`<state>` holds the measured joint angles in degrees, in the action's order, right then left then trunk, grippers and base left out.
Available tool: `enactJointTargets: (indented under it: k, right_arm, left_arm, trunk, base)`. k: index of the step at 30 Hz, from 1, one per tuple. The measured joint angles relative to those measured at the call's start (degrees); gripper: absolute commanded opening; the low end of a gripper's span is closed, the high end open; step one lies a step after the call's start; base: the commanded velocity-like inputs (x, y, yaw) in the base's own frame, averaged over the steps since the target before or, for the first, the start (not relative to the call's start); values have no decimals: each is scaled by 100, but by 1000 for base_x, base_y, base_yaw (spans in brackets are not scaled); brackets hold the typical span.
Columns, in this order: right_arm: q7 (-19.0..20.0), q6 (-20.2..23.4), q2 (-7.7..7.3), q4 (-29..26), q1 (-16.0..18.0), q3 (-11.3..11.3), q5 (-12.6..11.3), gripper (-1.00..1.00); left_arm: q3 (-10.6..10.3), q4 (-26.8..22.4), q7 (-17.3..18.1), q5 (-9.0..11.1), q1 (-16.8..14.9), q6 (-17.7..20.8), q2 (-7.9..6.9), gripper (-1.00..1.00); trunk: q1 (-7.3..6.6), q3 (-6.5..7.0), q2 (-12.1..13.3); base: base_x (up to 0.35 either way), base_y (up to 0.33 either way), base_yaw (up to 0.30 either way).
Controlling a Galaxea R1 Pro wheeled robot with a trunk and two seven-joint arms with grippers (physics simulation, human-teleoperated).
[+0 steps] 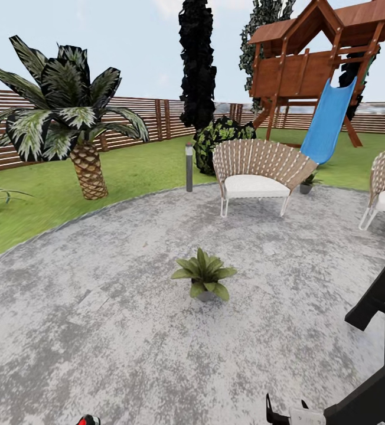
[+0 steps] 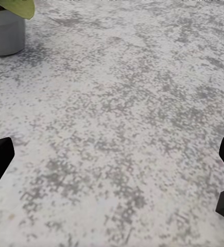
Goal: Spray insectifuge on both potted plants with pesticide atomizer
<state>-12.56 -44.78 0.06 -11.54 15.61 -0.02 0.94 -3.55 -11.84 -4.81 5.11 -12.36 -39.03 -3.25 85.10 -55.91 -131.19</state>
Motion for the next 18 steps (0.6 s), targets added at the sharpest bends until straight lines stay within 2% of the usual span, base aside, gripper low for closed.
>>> enactJointTargets:
  k: [7, 10, 12, 13, 15, 16, 18]
  right_arm:
    - [12, 14, 7, 0, 0, 7, 12, 100]
    - [34, 22, 32, -3, 0, 44, 76, 100]
    - [59, 15, 45, -7, 0, 178, 230, 100]
    - [59, 11, 58, -6, -1, 343, 387, 100]
    - [59, 9, 62, -8, 0, 396, 432, 100]
    - [62, 8, 63, -9, 0, 424, 474, 100]
    - [70, 12, 50, -10, 0, 419, 489, 100]
  left_arm:
    - [-74, 7, 16, -20, 0, 27, 2, -100]
    - [-255, 5, 24, -26, -8, 40, -15, -100]
    - [-413, 4, 36, -25, -23, 47, -52, -100]
    - [-601, 9, 317, -50, -36, 52, -104, -100]
    - [-667, 7, 713, -43, -41, 53, -175, -100]
    - [-703, -9, 1421, -53, -48, 52, -340, -100]
    - [-688, -18, 1793, -36, -46, 54, -469, -100]
  trunk:
    - [0, 0, 0]
    - [0, 0, 0]
    - [0, 0, 0]
    - [0, 0, 0]
    - [0, 0, 0]
    - [0, 0, 0]
    - [0, 0, 0]
  base:
    - [0, 0, 0]
    - [0, 0, 0]
    - [0, 0, 0]
    - [0, 0, 0]
    - [0, 0, 0]
    - [0, 0, 0]
    - [0, 0, 0]
